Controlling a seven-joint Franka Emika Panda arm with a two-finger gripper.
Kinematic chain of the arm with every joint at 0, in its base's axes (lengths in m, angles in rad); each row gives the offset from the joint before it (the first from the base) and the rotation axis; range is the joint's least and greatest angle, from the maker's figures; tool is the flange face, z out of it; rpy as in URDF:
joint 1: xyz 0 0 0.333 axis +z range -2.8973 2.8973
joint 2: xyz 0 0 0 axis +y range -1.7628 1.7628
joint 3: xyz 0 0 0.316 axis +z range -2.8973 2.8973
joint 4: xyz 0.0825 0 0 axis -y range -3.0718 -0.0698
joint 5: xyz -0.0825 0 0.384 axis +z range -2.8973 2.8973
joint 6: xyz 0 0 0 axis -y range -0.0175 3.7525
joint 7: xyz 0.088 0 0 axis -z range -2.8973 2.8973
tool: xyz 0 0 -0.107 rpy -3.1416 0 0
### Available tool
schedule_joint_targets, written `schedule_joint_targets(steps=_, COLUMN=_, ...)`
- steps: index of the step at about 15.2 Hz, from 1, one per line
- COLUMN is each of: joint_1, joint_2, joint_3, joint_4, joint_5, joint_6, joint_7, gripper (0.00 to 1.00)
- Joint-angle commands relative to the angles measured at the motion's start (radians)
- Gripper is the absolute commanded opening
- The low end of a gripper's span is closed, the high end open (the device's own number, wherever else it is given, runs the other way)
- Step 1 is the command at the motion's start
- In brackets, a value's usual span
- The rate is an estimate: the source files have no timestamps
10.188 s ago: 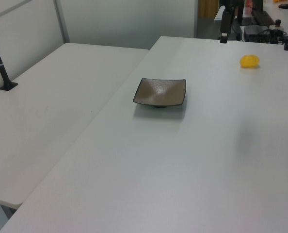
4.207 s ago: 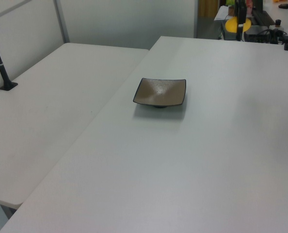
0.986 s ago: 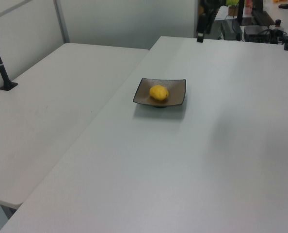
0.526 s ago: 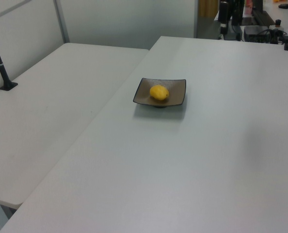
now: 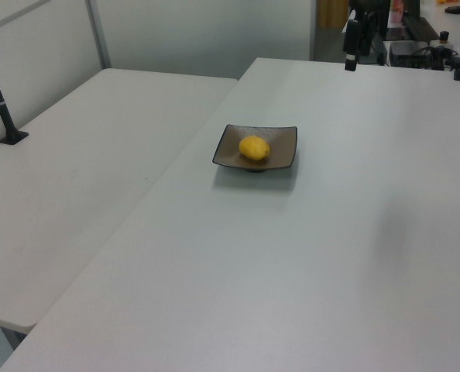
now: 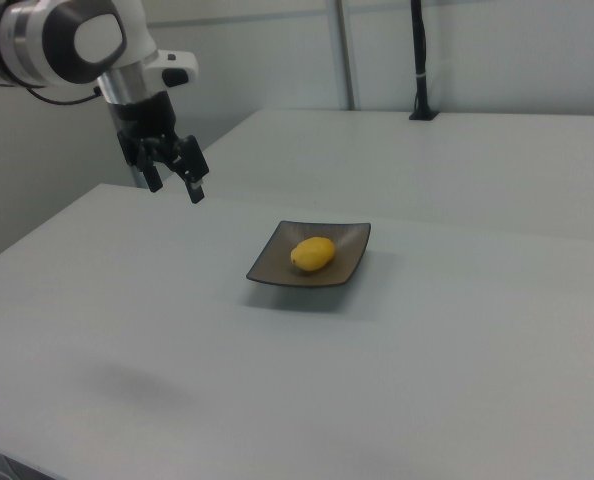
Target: Put potatoes on a ceramic plate
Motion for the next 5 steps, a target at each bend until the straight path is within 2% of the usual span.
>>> schedule_joint_targets(steps=1, joint_1=-0.001, joint_2=0.004, joint_3=-0.006, joint_4=-0.013, joint_5=0.003, joint_6=0.026, joint_7=-0.118, gripper=1.00)
schedule_joint_targets(steps=5, joint_1=-0.006, joint_2=0.008, joint_3=-0.007, joint_4=-0.013, joint_5=0.003, joint_6=0.028, joint_7=-0.118, gripper=1.00)
